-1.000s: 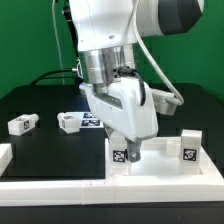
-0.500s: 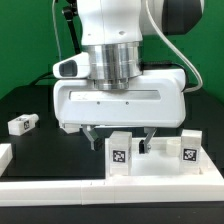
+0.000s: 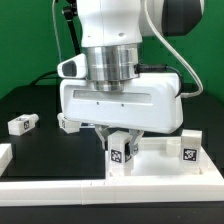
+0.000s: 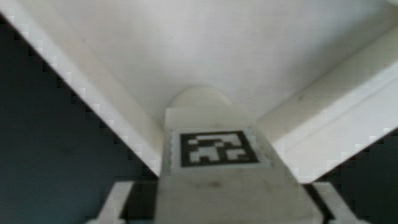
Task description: Assemble square table
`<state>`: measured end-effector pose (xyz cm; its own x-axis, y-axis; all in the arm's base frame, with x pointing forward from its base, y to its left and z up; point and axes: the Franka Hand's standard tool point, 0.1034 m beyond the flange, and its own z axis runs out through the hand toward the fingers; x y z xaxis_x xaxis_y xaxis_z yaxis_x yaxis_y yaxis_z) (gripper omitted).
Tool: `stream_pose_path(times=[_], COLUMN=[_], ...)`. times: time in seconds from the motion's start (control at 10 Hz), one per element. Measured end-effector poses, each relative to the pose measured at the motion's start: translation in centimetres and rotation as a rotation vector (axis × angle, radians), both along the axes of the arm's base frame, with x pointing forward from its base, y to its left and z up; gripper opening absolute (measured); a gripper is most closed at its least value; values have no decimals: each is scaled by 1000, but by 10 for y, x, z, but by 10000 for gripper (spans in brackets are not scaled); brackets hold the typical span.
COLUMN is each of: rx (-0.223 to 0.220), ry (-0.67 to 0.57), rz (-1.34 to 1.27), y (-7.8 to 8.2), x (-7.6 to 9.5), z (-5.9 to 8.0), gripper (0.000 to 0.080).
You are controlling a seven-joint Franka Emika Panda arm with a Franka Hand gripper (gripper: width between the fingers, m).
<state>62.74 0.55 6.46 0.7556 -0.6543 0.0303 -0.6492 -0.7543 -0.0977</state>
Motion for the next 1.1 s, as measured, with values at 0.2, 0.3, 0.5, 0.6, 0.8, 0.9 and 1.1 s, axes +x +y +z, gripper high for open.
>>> stream_pose_path(times=[0.2, 0.3, 0.5, 0.6, 0.8, 0.9, 1.1], rx=[22, 39, 131, 167, 225, 229, 230], ry=[21, 26, 70, 76, 92, 99, 115], rz=[-247, -350, -734, -838, -1097, -1160, -1261], y=[-2, -4, -2, -2, 0, 0, 0], x=[0, 0, -1, -1, 0, -1, -1], z=[0, 0, 0, -1, -1, -1, -1], gripper=[289, 289, 289, 291, 291, 291, 291])
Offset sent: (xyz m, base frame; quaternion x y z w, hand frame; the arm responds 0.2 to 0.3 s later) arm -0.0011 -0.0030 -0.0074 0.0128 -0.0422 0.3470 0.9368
